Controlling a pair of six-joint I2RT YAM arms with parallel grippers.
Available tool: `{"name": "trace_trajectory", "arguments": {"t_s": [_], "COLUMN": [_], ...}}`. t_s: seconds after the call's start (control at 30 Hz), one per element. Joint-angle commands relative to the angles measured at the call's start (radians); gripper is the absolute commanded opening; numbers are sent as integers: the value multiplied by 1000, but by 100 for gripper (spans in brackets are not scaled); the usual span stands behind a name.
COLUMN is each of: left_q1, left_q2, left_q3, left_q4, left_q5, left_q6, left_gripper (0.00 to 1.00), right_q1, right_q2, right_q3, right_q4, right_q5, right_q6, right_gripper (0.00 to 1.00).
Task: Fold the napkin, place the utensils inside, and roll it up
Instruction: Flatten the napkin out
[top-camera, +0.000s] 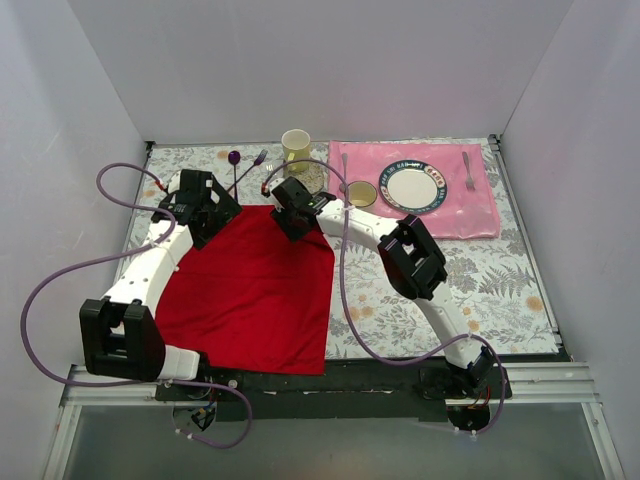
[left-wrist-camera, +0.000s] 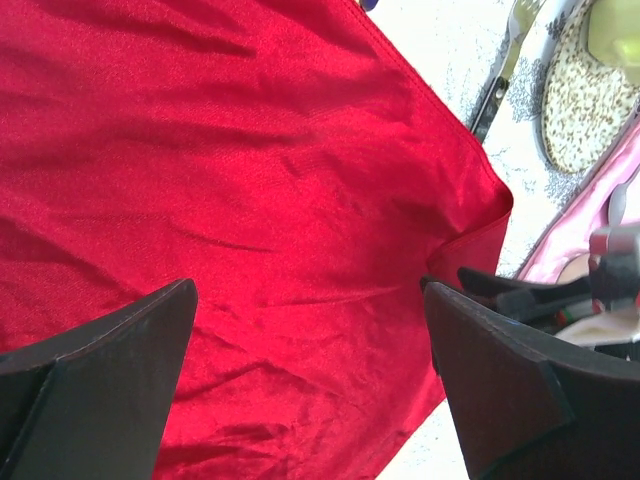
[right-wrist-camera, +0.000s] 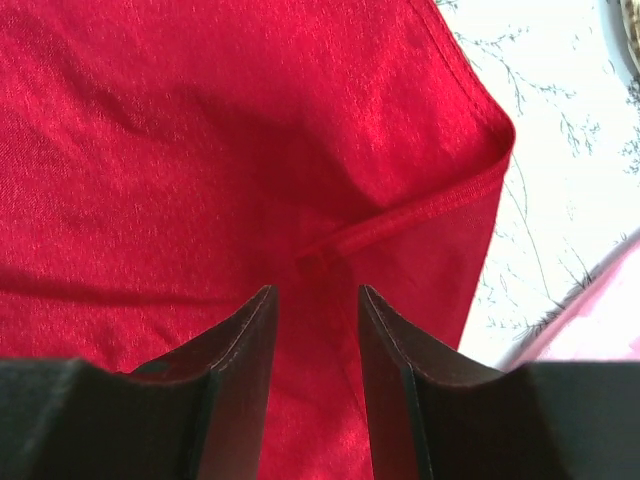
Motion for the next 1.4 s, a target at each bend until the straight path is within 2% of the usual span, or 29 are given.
{"name": "trace_trajectory", "arguments": {"t_s": [0.0, 0.27, 0.47, 0.83, 0.87, 1.0, 1.17, 1.37], "left_q1": [-1, -1, -1, -1, -1, -1, -1, -1], "left_q2": [-63, -74, -77, -78, -78, -78, -80, -66], "left_q3": [-16, -25, -31, -17, -17, -19, -17, -20], "left_q4": [14, 14, 16, 8, 7, 4, 7, 5], "left_q5": [6, 13, 17, 39, 40, 57, 59, 66], "left_q6": [19, 22, 24, 27, 24, 19, 15, 12], "left_gripper": [98, 98, 98, 98, 98, 98, 98, 98], "right_q1": [7, 4, -7, -70, -77, -91, -93, -93], "right_q2": [32, 55, 52, 18, 20, 24, 20, 12], "right_q3": [77, 79, 39, -55, -55, -59, -44, 46], "right_q4": [5, 19, 32, 92, 91, 94, 91, 28], "right_q5": [1, 2, -30, -220, -228, -240, -203, -177], "right_q6": [0, -13, 1, 50, 53, 56, 30, -14], "right_gripper": [46, 46, 41, 37, 35, 18, 14, 2]}}
